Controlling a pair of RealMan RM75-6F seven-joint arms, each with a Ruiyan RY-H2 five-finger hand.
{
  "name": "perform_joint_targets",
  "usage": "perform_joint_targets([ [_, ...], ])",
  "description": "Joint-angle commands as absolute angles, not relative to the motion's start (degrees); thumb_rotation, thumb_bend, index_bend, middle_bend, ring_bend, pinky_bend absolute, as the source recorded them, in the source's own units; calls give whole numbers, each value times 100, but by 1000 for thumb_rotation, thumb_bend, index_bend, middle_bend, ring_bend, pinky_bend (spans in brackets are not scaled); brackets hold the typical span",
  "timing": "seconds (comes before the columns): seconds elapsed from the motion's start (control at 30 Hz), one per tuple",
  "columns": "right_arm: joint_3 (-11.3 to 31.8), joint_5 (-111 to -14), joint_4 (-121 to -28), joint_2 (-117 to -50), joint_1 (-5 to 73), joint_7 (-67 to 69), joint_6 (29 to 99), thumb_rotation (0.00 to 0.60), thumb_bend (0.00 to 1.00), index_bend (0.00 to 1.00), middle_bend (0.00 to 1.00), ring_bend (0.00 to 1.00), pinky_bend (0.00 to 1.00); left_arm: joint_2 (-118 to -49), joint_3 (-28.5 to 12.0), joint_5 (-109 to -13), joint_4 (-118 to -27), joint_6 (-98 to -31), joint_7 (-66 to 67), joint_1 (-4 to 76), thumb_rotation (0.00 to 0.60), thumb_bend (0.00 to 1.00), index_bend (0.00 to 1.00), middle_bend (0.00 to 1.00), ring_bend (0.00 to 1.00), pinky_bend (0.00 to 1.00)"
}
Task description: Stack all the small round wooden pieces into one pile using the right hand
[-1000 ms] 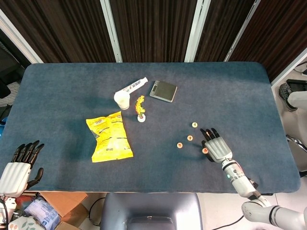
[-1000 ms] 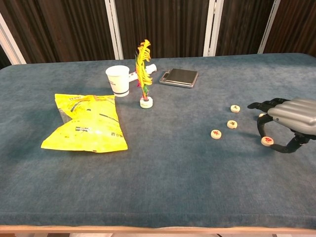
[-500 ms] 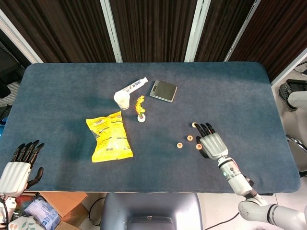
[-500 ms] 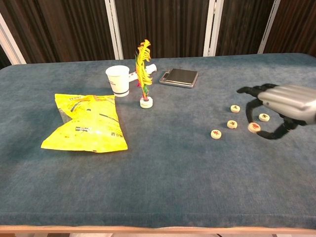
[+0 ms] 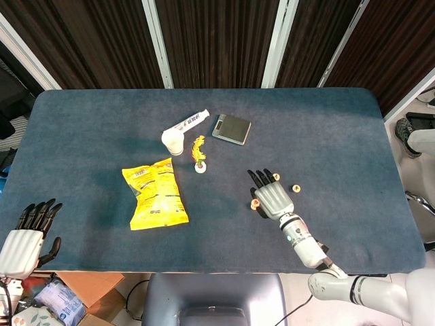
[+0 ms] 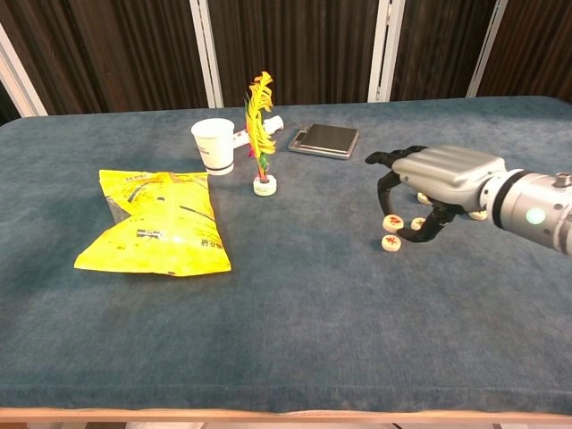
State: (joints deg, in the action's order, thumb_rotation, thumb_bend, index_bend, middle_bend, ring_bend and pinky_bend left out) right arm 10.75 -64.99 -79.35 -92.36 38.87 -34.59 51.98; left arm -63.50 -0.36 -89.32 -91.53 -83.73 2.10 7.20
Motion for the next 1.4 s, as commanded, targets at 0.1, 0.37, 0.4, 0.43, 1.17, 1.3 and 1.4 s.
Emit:
perform_joint_targets([
  [0.1,1035,-6266,-7852,-9373,4007,-3636,5154,600,489,632,41,0,0,-6326,-27,-8954,-9147,-8403,172,703,600,503,0,14,0,32],
  [0.37,926,-6043,-7696,-9454,4095,-3789,5161,600,489,632,41,0,0,-6317,-21,-8967,-9148,-8427,160,688,600,503,0,14,0,32],
  [0.4,913,-6027,-7681,-9461,4104,-3792,5156,600,489,632,41,0,0,-6319,-20,-8968,-9145,-8423,161,690,600,503,0,15,0,32],
  [0.43,900,-6015,-7664,-9473,4114,-3790,5159,600,489,632,41,0,0,-6320,-20,-8968,-9144,-8416,161,693,600,503,0,14,0,32],
  [1.17,746,-5939,-7825,-9270,4129,-3720,5396,600,491,467,46,0,0,-6318,-33,-8948,-9145,-8407,153,696,600,503,0,15,0,32],
  [1.3,737,-5922,-7782,-9135,4066,-3673,5491,600,491,466,45,0,0,-6312,-32,-8947,-9148,-8413,136,691,600,501,0,14,0,32],
  [1.4,744,-5804,-7573,-9127,4066,-3655,5426,600,491,473,45,0,0,-6316,-33,-8957,-9147,-8415,124,695,600,502,0,14,0,32],
])
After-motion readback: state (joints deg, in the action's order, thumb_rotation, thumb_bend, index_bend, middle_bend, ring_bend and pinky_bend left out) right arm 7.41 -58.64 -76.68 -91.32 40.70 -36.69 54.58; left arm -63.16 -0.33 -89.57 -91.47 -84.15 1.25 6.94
